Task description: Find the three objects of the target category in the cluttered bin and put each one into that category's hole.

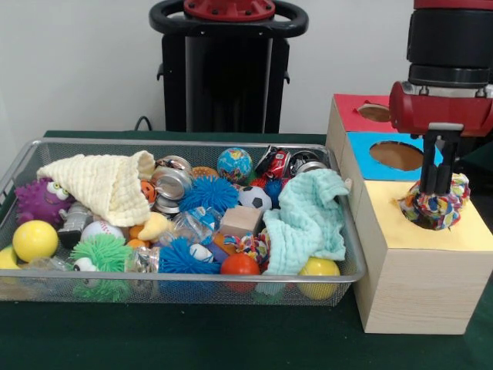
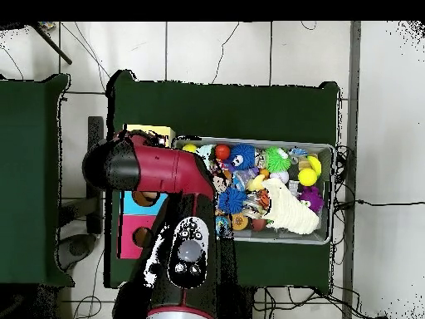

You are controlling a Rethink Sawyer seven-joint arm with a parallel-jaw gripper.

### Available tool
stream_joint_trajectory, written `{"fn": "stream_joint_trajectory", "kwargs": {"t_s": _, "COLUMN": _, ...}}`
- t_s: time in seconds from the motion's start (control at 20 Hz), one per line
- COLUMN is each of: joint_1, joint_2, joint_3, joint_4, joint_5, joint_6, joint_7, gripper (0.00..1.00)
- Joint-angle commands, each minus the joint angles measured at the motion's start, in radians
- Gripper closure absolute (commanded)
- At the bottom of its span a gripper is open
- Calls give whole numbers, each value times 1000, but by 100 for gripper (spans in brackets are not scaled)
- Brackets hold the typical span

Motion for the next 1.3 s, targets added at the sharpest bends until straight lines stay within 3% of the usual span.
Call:
{"fn": "stream_joint_trajectory", "kwargs": {"t_s": 0.05, "joint_1": -33, "joint_2": -51, "joint_3": 61, "joint_4": 102, "joint_5": -39, "joint_6": 160, "joint_7": 70, "gripper": 100}}
{"fn": "stream_joint_trajectory", "kwargs": {"t_s": 1.3, "joint_1": -61, "joint_2": -102, "joint_3": 107, "joint_4": 222, "joint_5": -60, "joint_6": 116, "joint_7": 40, "gripper": 100}}
